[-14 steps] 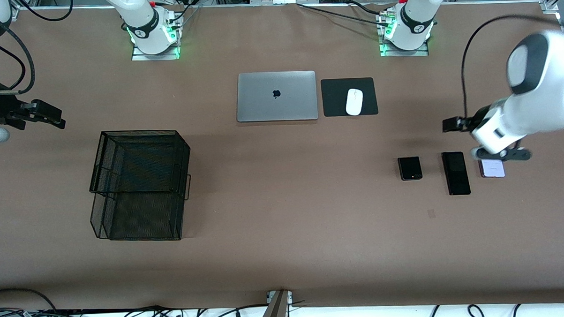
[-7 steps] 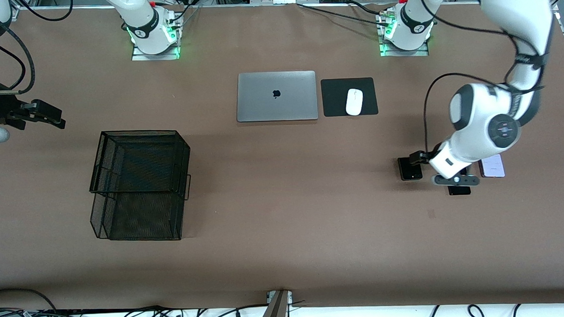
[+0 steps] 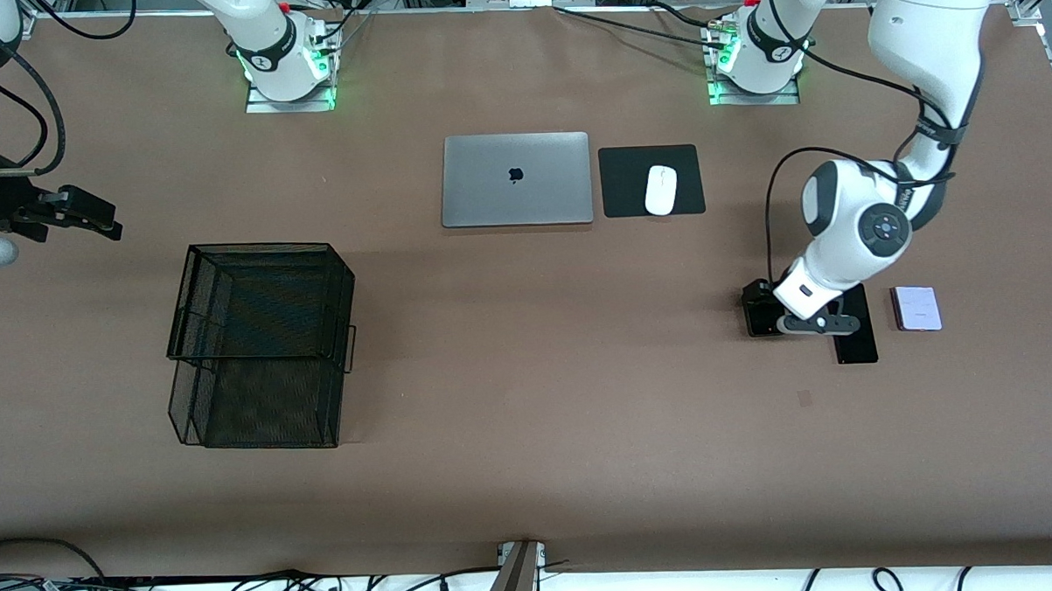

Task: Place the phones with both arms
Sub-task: 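Reach the left gripper down and grasp the small black flip phone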

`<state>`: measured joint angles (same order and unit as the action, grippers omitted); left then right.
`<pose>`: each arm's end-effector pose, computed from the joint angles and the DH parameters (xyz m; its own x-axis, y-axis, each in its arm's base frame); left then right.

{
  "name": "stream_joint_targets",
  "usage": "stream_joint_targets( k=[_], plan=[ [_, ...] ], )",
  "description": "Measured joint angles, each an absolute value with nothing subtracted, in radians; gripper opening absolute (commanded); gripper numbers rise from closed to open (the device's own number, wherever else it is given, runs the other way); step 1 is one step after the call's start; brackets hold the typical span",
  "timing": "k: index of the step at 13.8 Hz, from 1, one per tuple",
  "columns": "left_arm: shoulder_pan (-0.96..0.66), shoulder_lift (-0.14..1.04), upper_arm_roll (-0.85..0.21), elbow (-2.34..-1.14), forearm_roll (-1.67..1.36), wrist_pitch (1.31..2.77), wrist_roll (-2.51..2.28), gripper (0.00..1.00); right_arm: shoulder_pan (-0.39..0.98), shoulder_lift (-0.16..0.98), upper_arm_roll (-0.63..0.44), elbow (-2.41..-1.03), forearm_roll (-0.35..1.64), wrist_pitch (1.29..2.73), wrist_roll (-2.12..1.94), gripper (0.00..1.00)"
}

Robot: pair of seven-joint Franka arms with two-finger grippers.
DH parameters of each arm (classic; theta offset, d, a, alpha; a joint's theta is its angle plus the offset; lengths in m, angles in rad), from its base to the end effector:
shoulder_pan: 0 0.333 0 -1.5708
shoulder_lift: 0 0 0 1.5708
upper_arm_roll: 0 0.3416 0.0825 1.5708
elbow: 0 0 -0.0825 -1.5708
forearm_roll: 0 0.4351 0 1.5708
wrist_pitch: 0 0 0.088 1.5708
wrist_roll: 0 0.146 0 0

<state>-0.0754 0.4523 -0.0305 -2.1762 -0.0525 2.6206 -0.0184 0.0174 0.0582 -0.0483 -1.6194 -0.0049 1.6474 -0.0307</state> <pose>0.5924 -0.0638 0.1191 0.9992 -0.0390 -0.0096 -0.0386 -0.9985 0.0389 0.6269 -0.0194 0.5563 0.9995 0.0002 -0.0304 0.0004 -1.0000 0.0067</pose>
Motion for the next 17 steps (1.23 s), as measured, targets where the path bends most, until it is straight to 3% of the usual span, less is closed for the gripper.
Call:
stream_joint_targets(
  k=[7, 8, 9, 10, 12, 17],
  plan=[
    [-0.071, 0.479, -0.038, -2.181, -0.052, 2.670, -0.031, 1.00, 0.018, 0.058, -0.048, -1.619, -0.005, 1.648, -0.031, 1.00],
    [-0.068, 0.495, -0.038, -2.180, -0.052, 2.685, -0.031, 0.86, 0.018, 0.058, -0.048, -1.619, -0.005, 1.648, -0.031, 1.00],
    [-0.066, 0.505, -0.038, -2.179, -0.055, 2.695, -0.034, 0.60, 0.018, 0.058, -0.048, -1.619, -0.005, 1.648, -0.031, 1.00],
    [-0.065, 0.505, -0.038, -2.176, -0.063, 2.696, -0.046, 0.46, 0.018, 0.058, -0.048, -1.619, -0.005, 1.648, -0.031, 1.00],
    [-0.065, 0.490, -0.039, -2.174, -0.070, 2.686, -0.072, 0.29, 0.018, 0.058, -0.048, -1.619, -0.005, 1.648, -0.031, 1.00],
    [-0.071, 0.490, -0.045, -2.136, -0.070, 2.651, -0.076, 0.26, 0.018, 0.058, -0.048, -1.619, -0.005, 1.648, -0.031, 1.00]
  ],
)
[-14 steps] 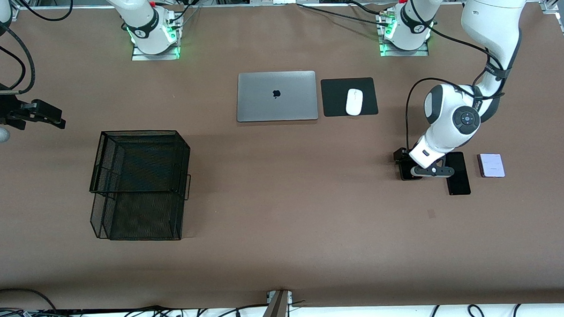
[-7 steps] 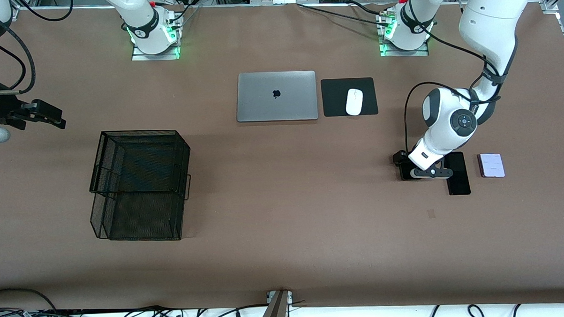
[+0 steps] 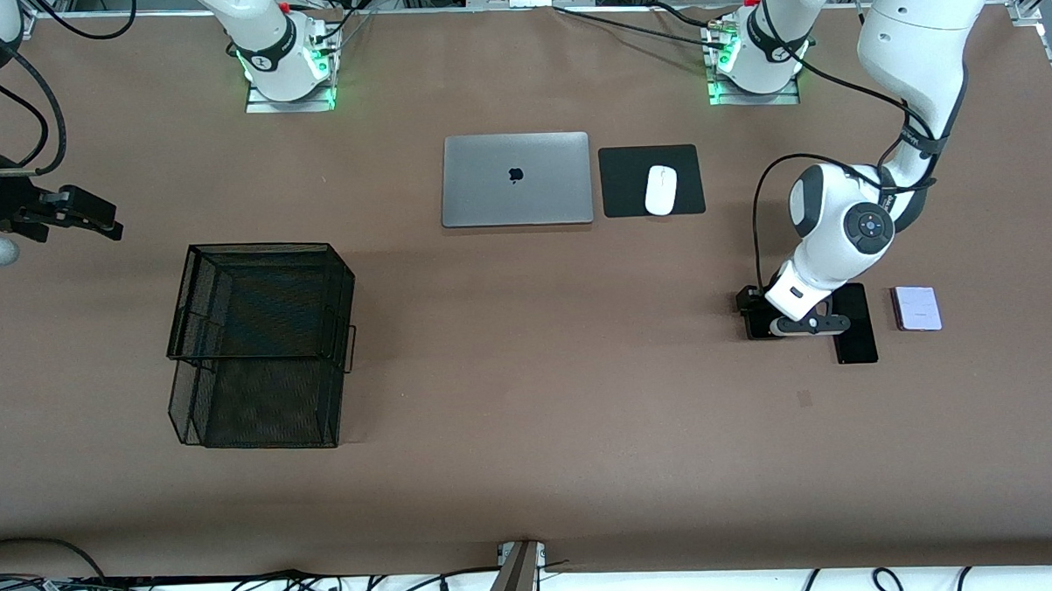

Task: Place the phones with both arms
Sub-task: 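Reach the left gripper down and grasp the small black flip phone, then carry the flip phone with the left gripper and set it beside the laptop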

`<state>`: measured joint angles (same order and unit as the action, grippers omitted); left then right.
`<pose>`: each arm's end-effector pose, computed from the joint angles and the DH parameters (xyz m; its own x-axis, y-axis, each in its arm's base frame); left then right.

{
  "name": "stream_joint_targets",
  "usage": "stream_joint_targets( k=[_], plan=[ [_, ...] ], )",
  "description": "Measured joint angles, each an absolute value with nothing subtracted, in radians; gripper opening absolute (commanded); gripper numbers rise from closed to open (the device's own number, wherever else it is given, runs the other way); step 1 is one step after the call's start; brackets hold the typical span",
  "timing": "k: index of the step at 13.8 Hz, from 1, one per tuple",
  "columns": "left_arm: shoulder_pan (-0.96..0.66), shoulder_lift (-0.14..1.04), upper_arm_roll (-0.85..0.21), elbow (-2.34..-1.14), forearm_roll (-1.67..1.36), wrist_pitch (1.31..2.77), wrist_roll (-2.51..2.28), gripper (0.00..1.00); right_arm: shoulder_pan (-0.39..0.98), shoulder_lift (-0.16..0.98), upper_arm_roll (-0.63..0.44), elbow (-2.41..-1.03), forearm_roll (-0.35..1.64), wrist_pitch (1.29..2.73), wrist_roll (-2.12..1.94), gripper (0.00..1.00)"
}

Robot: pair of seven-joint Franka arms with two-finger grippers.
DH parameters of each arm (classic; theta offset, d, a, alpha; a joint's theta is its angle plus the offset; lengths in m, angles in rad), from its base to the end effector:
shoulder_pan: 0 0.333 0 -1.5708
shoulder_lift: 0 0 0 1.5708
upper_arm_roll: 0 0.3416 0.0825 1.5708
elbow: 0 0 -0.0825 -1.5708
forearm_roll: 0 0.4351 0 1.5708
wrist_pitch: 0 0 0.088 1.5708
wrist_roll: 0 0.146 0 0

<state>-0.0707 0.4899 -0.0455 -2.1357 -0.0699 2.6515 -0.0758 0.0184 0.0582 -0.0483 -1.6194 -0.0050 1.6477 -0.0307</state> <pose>0.6076 -0.0717 0.1145 0.9994 0.0270 0.0196 0.0259 -0.9980 0.0575 0.6269 -0.0188 0.5564 0.9995 0.0012 -0.0301 0.0014 -1.0000 0.0069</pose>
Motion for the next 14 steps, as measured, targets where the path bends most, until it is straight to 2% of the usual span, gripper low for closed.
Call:
stream_joint_targets(
  k=[3, 5, 7, 11, 14],
  plan=[
    [-0.080, 0.474, -0.056, -1.972, -0.070, 2.391, -0.064, 0.26, 0.018, 0.058, -0.048, -1.619, -0.005, 1.648, -0.031, 1.00],
    [-0.109, 0.461, -0.071, -1.844, -0.070, 2.199, -0.057, 0.31, 0.018, 0.058, -0.048, -1.619, -0.005, 1.648, -0.031, 1.00],
    [-0.181, 0.457, -0.084, -1.747, -0.072, 2.088, -0.061, 0.30, 0.018, 0.058, -0.048, -1.619, -0.005, 1.648, -0.031, 1.00],
    [-0.423, 0.499, -0.094, -1.645, -0.081, 2.067, -0.235, 0.30, 0.018, 0.058, -0.049, -1.619, -0.005, 1.648, -0.031, 1.00],
    [-0.582, 0.636, -0.094, -1.525, -0.082, 2.170, -0.462, 0.32, 0.018, 0.058, -0.049, -1.619, -0.005, 1.649, -0.031, 1.00]
  ],
)
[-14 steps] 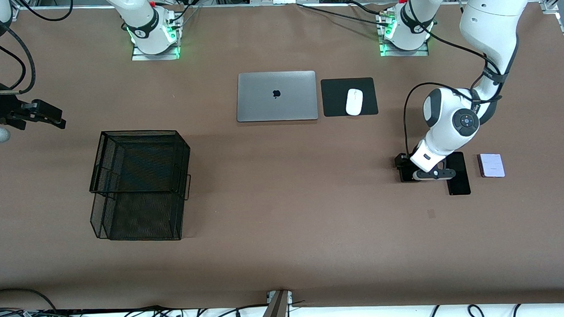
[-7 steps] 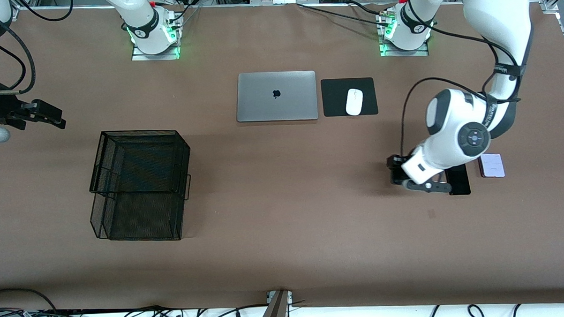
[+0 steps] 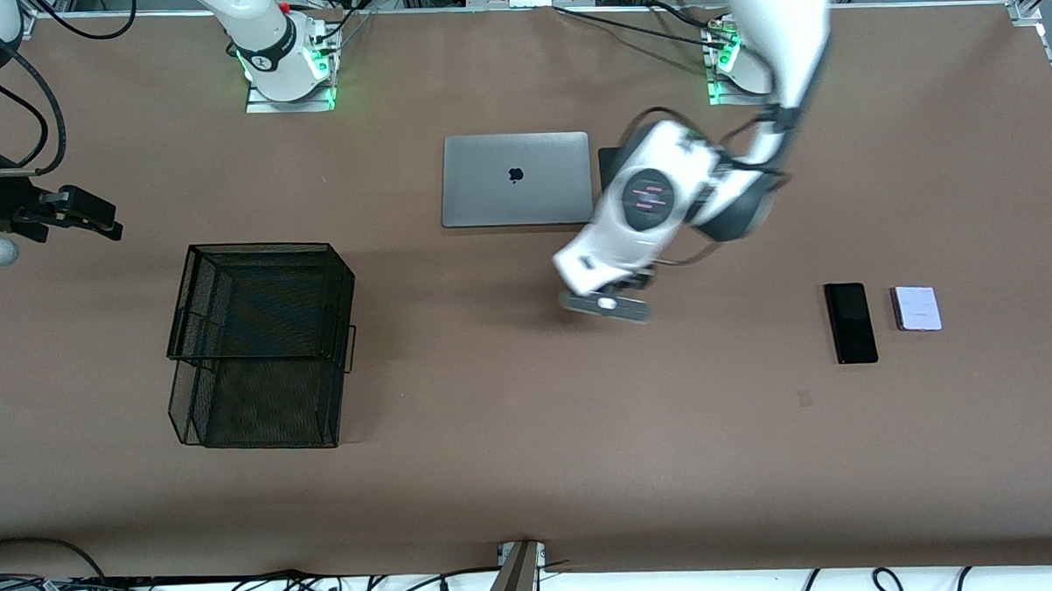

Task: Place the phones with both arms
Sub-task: 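Carry the flip phone with the left gripper and set it beside the laptop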

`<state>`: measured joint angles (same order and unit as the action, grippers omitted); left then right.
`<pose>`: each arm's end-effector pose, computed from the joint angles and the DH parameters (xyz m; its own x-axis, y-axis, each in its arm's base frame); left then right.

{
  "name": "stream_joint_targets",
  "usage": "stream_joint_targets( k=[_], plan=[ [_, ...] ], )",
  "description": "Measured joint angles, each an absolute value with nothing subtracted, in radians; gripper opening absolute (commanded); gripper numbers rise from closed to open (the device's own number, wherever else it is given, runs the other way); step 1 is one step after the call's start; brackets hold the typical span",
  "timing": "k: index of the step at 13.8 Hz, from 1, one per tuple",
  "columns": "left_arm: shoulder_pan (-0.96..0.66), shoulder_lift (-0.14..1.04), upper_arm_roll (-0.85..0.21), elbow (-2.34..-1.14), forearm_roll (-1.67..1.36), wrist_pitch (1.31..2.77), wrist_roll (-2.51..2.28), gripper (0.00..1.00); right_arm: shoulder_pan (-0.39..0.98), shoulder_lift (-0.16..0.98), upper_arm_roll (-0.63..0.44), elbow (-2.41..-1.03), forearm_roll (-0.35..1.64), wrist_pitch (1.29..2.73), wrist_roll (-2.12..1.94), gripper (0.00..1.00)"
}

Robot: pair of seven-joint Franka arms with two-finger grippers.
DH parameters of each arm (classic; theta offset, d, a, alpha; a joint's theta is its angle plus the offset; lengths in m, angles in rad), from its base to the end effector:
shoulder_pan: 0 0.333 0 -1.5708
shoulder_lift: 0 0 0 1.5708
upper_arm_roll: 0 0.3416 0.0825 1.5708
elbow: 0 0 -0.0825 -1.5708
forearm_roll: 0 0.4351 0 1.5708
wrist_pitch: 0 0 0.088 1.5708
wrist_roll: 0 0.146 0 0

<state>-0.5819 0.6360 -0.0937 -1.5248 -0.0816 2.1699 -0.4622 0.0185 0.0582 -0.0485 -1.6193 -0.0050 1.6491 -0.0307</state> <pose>0.6000 -0.4768 0.2424 0.9873 -0.1512 -0.0486 -0.1449 -0.9829 0.1133 0.6272 -0.0188 0.5565 0.9996 0.0011 -0.0286 0.0013 -1.0000 0.0069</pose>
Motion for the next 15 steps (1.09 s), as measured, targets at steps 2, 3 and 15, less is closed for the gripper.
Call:
stream_joint_targets(
  k=[2, 3, 15],
  plan=[
    [-0.644, 0.737, -0.093, -1.470, -0.082, 2.333, -0.555, 0.37, 0.018, 0.058, -0.049, -1.619, -0.005, 1.650, -0.031, 1.00],
    [-0.666, 0.781, -0.092, -1.460, -0.082, 2.432, -0.588, 0.37, 0.018, 0.058, -0.049, -1.619, -0.005, 1.651, -0.031, 1.00],
    [-0.689, 0.812, -0.045, -1.406, -0.082, 2.386, -0.719, 1.00, 0.036, 0.062, -0.047, -1.620, -0.005, 1.679, -0.031, 1.00]
  ],
)
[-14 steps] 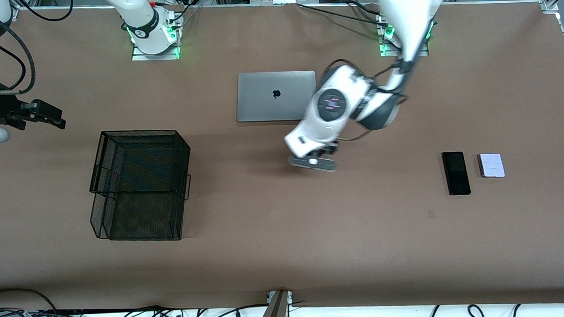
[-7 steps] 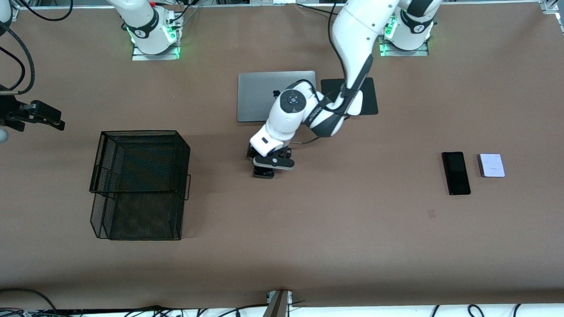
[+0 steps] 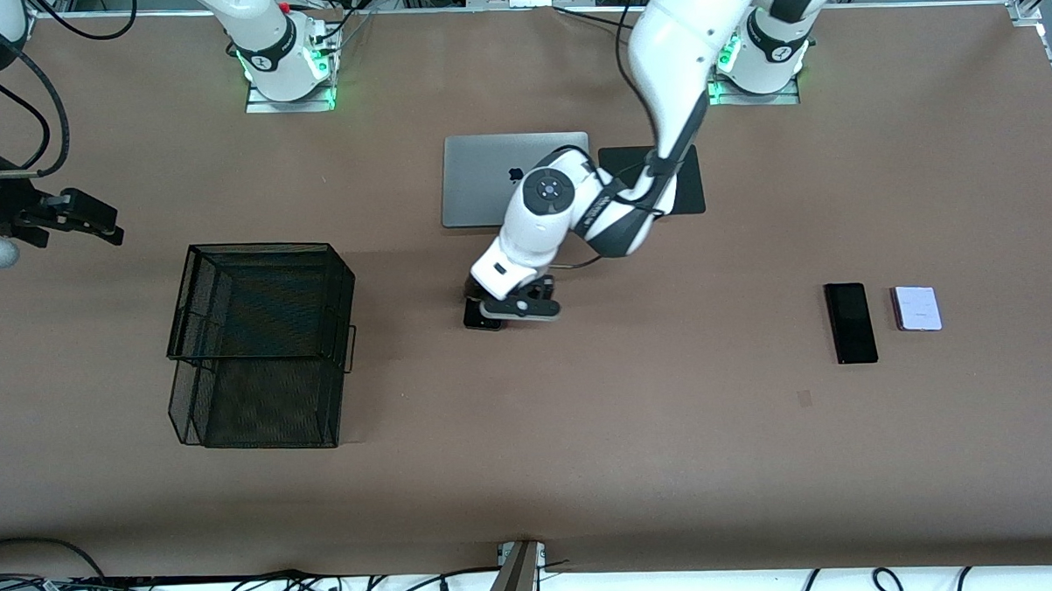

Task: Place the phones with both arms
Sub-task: 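Carry the flip phone with the left gripper and set it beside the laptop, then grasp the flip phone with the right gripper while the left gripper grasps the tall phone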

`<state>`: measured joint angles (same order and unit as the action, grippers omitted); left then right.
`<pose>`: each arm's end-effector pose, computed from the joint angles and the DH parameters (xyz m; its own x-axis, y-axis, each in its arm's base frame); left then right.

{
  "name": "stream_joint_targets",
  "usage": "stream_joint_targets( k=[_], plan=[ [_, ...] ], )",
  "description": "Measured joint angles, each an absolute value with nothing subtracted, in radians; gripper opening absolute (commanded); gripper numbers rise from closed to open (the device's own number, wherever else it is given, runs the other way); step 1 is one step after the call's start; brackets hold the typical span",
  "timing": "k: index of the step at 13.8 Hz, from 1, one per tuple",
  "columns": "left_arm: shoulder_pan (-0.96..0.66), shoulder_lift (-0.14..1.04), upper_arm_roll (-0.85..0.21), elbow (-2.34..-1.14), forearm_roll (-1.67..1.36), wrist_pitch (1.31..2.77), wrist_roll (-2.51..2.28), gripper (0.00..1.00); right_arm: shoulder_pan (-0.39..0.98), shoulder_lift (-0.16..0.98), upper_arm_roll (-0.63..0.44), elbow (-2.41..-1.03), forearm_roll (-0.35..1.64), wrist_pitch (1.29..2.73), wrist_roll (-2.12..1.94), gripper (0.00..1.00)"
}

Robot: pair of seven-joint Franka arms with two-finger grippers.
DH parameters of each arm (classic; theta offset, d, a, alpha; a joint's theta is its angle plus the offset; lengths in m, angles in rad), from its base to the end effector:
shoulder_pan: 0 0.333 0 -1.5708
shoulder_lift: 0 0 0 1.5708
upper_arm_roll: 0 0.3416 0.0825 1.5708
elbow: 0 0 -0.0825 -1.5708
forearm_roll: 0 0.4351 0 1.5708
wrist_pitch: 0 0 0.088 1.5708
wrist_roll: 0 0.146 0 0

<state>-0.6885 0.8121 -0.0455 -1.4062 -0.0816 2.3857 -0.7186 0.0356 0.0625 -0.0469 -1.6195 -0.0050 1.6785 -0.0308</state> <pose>0.6059 -0.5417 0.1829 0.9964 0.0615 0.0584 0.0500 -0.9822 0.1811 0.6327 -0.0071 0.5562 0.9998 0.0201 -0.0037 0.0201 -0.9998 0.0078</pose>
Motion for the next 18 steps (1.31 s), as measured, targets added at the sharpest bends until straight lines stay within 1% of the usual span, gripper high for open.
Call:
stream_joint_targets(
  k=[2, 4, 8, 11, 13, 14, 16, 18],
  plan=[
    [-0.618, 0.728, -0.030, -1.403, -0.081, 2.166, -0.717, 1.00, 0.078, 0.078, -0.045, -1.620, -0.004, 1.706, -0.030, 1.00],
    [-0.538, 0.660, -0.023, -1.403, -0.061, 1.996, -0.702, 1.00, 0.161, 0.109, -0.042, -1.621, -0.004, 1.748, 0.056, 1.00],
    [-0.359, 0.579, -0.016, -1.404, 0.014, 1.786, -0.427, 1.00, 0.396, 0.210, -0.036, -1.612, -0.004, 1.844, 0.398, 1.00],
    [-0.189, 0.554, -0.013, -1.412, 0.020, 1.688, -0.230, 1.00, 0.574, 0.343, -0.034, -1.517, -0.004, 1.876, 0.630, 1.00],
    [-0.087, 0.554, -0.013, -1.446, 0.034, 1.680, -0.146, 1.00, 0.669, 0.457, -0.034, -1.422, -0.004, 1.879, 0.759, 1.00],
    [-0.044, 0.554, -0.014, -1.472, 0.039, 1.706, -0.102, 1.00, 0.706, 0.511, -0.035, -1.385, -0.005, 1.884, 0.806, 1.00],
    [0.020, 0.549, -0.014, -1.534, 0.041, 1.844, -0.053, 1.00, 0.755, 0.595, -0.036, -1.350, -0.005, 1.922, 0.853, 1.00],
    [0.043, 0.531, -0.014, -1.622, 0.074, 1.994, -0.048, 1.00, 0.765, 0.654, -0.038, -1.352, -0.005, 1.971, 0.860, 1.00]
  ],
)
